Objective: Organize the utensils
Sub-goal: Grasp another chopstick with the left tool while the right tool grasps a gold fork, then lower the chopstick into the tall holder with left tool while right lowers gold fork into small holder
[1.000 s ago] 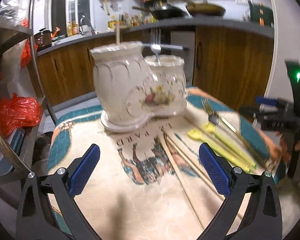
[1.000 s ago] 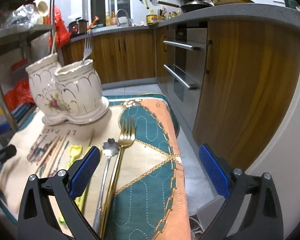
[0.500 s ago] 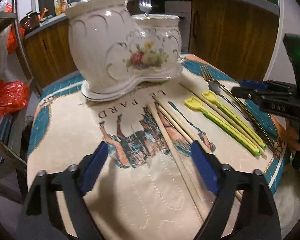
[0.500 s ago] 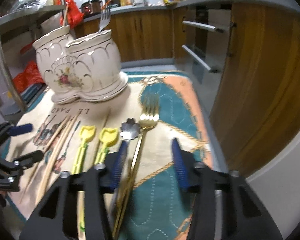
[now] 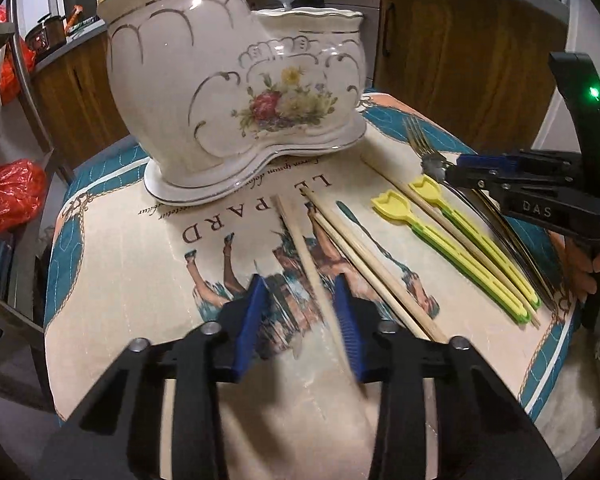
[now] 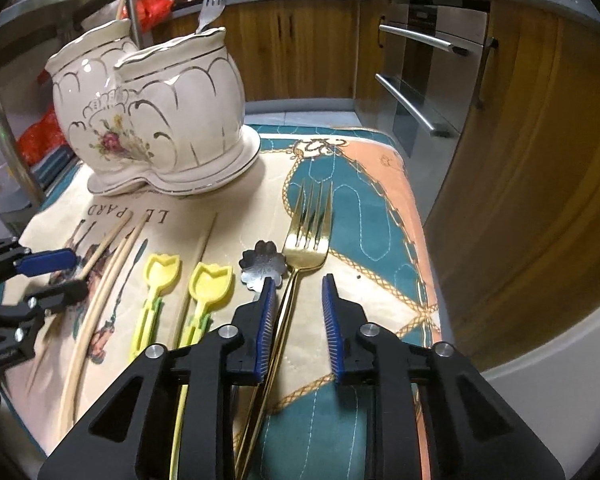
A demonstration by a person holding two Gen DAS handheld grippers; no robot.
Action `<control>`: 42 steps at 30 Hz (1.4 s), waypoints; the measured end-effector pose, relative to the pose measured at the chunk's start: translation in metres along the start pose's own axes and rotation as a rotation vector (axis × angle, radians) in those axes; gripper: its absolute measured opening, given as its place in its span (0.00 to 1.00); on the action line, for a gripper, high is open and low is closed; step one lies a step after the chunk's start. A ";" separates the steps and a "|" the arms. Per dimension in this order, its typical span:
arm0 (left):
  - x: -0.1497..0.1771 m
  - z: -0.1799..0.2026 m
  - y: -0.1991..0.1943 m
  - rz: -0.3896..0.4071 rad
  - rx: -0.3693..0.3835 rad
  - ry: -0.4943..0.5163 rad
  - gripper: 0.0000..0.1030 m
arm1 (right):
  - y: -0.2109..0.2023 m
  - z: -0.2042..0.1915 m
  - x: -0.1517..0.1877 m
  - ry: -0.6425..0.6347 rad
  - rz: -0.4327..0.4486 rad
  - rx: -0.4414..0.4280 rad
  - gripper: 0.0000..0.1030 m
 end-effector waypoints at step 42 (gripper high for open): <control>-0.027 -0.026 -0.134 0.571 0.069 0.009 0.06 | -0.121 0.011 -0.035 0.148 0.587 -0.104 0.06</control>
Point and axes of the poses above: each gripper's, at about its wrist camera, not at the fingertips, and y roughly the way its jaws point, z to its right, x to its underside, the point moved 5 cm from there along y, roughly the way its jaws point, and after that the axes turned 7 degrees about x, right-handed, at the moved point
